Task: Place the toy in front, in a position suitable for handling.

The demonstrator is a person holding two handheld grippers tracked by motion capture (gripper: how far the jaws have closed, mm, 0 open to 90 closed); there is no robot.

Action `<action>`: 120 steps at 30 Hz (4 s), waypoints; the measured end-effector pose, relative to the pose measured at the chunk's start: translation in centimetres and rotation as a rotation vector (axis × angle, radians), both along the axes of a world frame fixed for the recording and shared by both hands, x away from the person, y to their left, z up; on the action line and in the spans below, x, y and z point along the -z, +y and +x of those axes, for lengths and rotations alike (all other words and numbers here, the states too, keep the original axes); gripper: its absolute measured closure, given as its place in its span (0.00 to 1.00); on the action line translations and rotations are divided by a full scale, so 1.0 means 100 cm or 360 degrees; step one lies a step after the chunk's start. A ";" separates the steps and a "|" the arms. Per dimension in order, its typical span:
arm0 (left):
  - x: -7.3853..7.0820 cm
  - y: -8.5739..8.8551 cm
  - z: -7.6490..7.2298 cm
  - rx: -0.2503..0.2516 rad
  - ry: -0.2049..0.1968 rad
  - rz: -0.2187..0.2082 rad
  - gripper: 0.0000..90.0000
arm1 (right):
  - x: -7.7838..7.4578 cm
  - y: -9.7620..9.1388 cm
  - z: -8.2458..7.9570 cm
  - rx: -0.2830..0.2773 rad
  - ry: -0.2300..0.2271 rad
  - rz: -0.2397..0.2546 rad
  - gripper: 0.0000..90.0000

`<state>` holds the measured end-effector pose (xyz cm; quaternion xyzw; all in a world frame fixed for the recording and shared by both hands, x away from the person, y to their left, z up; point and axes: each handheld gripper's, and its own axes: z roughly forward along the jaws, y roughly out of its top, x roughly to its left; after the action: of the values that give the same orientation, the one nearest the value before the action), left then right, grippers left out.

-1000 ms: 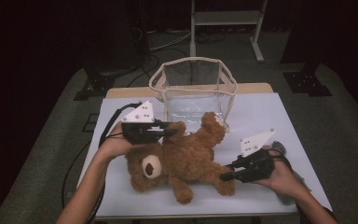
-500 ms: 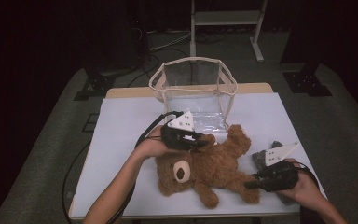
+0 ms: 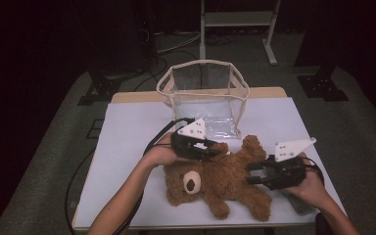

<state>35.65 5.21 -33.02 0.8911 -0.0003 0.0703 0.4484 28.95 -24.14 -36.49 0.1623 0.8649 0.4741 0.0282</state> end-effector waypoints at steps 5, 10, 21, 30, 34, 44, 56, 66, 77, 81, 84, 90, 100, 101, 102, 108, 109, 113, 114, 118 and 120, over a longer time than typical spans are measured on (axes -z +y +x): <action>-0.001 0.007 -0.002 -0.0006 -0.0012 0.0011 0.73 | 0.011 0.027 0.010 -0.0032 -0.0049 -0.0079 0.59; -0.001 0.023 -0.006 -0.0031 0.0031 -0.0082 0.68 | 0.015 0.027 0.017 0.0002 -0.0041 -0.0058 0.60; -0.002 0.034 -0.012 -0.0039 0.0004 -0.0084 0.68 | 0.017 0.027 0.019 -0.0013 -0.0004 -0.0052 0.60; -0.002 0.045 -0.018 -0.0055 -0.0011 -0.0081 0.65 | 0.019 0.025 0.023 -0.0005 0.0005 -0.0039 0.60; 0.001 0.054 -0.024 -0.0069 -0.0001 -0.0081 0.64 | 0.019 0.025 0.025 0.0001 0.0011 -0.0036 0.60; 0.009 0.070 -0.033 -0.0088 -0.0006 -0.0081 0.58 | 0.019 0.025 0.032 0.0020 0.0019 -0.0029 0.60; 0.032 0.090 -0.043 -0.0153 -0.0028 -0.0097 0.39 | 0.020 0.023 0.046 0.0073 0.0028 0.0013 0.57; 0.055 0.086 -0.039 -0.0216 -0.0018 -0.0076 0.22 | 0.022 0.022 0.059 0.0098 0.0064 0.0069 0.52; 0.063 0.084 -0.028 -0.0281 -0.0044 -0.0075 0.25 | 0.016 0.015 0.049 0.0021 0.0053 0.0002 0.41; 0.061 0.085 -0.028 -0.0291 -0.0054 -0.0084 0.24 | 0.026 0.015 0.051 0.0023 0.0063 0.0005 0.37; 0.061 0.087 -0.029 -0.0300 -0.0057 -0.0089 0.22 | 0.028 0.016 0.053 0.0021 0.0040 0.0004 0.36; 0.068 0.094 -0.031 -0.0317 -0.0033 -0.0120 0.17 | 0.032 0.014 0.056 -0.0003 0.0042 0.0041 0.34; 0.077 0.083 -0.026 -0.0332 0.0003 -0.0121 0.09 | 0.038 0.017 0.059 -0.0036 0.0073 0.0046 0.30; 0.077 0.083 -0.026 -0.0332 0.0003 -0.0121 0.09 | 0.038 0.017 0.059 -0.0036 0.0073 0.0046 0.30; 0.078 0.081 -0.026 -0.0340 0.0019 -0.0116 0.10 | 0.040 0.019 0.059 -0.0037 0.0087 0.0052 0.31; 0.078 0.079 -0.026 -0.0383 0.0012 -0.0090 0.26 | 0.046 0.023 0.058 -0.0012 0.0121 0.0078 0.41; 0.077 0.080 -0.026 -0.0386 0.0009 -0.0084 0.28 | 0.045 0.023 0.058 0.0001 0.0124 0.0075 0.43; 0.076 0.081 -0.025 -0.0392 0.0018 -0.0086 0.33 | 0.039 0.028 0.055 0.0090 0.0147 0.0020 0.58; 0.075 0.082 -0.024 -0.0391 0.0024 -0.0085 0.34 | 0.036 0.029 0.053 0.0111 0.0148 0.0007 0.62; 0.074 0.085 -0.022 -0.0383 0.0046 -0.0101 0.37 | 0.030 0.032 0.050 0.0154 0.0145 -0.0013 0.70; 0.071 0.087 -0.022 -0.0372 0.0044 -0.0102 0.39 | 0.025 0.033 0.048 0.0150 0.0147 -0.0013 0.74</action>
<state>33.44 13.87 -40.16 0.8711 0.1121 0.1098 0.4654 33.80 -20.86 -39.03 0.2245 0.8586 0.4608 0.0113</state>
